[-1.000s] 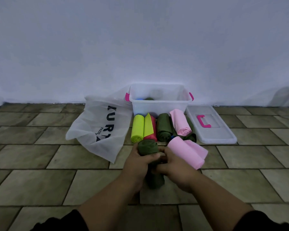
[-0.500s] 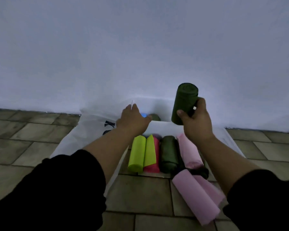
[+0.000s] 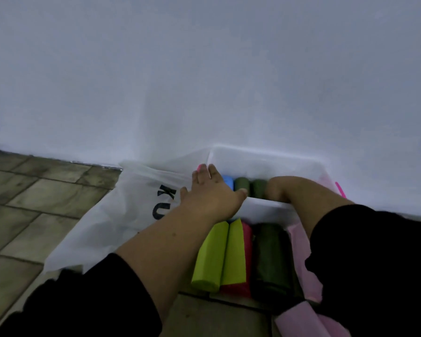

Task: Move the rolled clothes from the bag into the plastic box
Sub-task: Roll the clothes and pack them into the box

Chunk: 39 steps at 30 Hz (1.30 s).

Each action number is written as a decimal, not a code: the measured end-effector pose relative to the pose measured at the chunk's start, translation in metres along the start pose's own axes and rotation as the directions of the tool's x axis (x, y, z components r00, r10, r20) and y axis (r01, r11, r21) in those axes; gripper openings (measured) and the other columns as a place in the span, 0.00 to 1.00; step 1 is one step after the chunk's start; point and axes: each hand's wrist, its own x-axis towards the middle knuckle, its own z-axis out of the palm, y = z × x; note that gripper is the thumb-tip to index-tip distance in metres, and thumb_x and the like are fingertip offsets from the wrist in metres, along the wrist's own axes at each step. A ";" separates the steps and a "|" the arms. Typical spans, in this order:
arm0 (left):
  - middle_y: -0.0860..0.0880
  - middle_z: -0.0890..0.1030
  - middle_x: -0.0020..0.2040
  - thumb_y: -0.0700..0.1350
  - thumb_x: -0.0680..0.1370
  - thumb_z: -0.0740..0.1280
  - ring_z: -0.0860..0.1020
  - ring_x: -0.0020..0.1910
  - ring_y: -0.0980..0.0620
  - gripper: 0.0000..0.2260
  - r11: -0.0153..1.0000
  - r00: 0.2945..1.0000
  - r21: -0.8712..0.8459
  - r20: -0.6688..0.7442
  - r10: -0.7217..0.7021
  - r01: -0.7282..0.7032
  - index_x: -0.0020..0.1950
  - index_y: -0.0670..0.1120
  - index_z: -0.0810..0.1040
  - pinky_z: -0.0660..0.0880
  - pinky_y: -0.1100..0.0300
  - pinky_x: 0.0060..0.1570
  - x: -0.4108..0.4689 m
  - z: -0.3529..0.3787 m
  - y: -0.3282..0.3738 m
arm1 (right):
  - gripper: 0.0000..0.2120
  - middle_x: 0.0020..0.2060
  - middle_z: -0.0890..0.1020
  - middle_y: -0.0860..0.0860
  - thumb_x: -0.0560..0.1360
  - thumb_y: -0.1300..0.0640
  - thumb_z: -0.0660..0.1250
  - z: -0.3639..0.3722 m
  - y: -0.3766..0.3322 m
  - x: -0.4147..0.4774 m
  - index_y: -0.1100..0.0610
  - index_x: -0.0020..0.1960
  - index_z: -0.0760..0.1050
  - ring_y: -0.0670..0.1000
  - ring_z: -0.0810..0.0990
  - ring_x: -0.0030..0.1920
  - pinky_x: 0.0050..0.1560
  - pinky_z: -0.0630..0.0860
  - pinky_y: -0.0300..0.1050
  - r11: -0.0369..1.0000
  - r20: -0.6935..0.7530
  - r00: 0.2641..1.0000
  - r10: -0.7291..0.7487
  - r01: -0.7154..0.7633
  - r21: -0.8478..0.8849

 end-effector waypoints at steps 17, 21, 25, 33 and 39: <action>0.46 0.41 0.78 0.67 0.75 0.54 0.44 0.77 0.46 0.42 0.998 1.000 -0.050 -0.009 -0.029 0.029 0.77 0.46 0.40 0.49 0.38 0.72 -0.005 -0.003 0.003 | 0.08 0.51 0.82 0.55 0.74 0.60 0.63 -0.005 0.011 -0.085 0.58 0.50 0.79 0.56 0.80 0.52 0.50 0.75 0.46 0.891 -0.545 0.837 -0.046 0.281 0.357; 0.46 0.54 0.77 0.60 0.77 0.59 0.53 0.76 0.48 0.31 0.973 0.941 -0.128 -0.307 0.143 -0.190 0.76 0.48 0.57 0.57 0.45 0.71 -0.051 0.003 0.003 | 0.04 0.39 0.84 0.53 0.70 0.58 0.66 0.037 0.035 -0.169 0.58 0.42 0.79 0.53 0.82 0.39 0.42 0.80 0.48 0.967 -0.247 0.963 -0.111 0.162 0.198; 0.55 0.78 0.50 0.52 0.74 0.68 0.76 0.47 0.58 0.06 0.855 0.966 -0.454 -0.168 0.194 -0.250 0.50 0.55 0.77 0.71 0.66 0.45 -0.130 0.026 -0.001 | 0.20 0.50 0.81 0.50 0.70 0.44 0.68 0.109 0.049 -0.208 0.51 0.59 0.75 0.49 0.78 0.45 0.42 0.72 0.41 0.999 -0.029 0.999 0.032 -0.033 -0.024; 0.42 0.76 0.64 0.52 0.79 0.59 0.76 0.57 0.45 0.18 0.184 0.670 -0.680 0.732 0.120 0.710 0.64 0.43 0.73 0.68 0.53 0.57 -0.218 0.083 -0.005 | 0.21 0.46 0.79 0.51 0.64 0.44 0.67 0.173 0.024 -0.209 0.52 0.54 0.72 0.54 0.79 0.47 0.44 0.76 0.46 0.974 -0.170 0.985 -0.015 0.053 0.218; 0.42 0.79 0.55 0.45 0.78 0.64 0.77 0.48 0.45 0.16 0.317 0.948 -0.898 0.254 -0.190 0.304 0.64 0.41 0.73 0.73 0.53 0.52 -0.218 0.060 -0.018 | 0.22 0.54 0.77 0.49 0.68 0.48 0.67 0.197 0.008 -0.216 0.49 0.60 0.67 0.54 0.77 0.53 0.50 0.72 0.46 0.951 -0.352 0.904 -0.243 0.294 0.100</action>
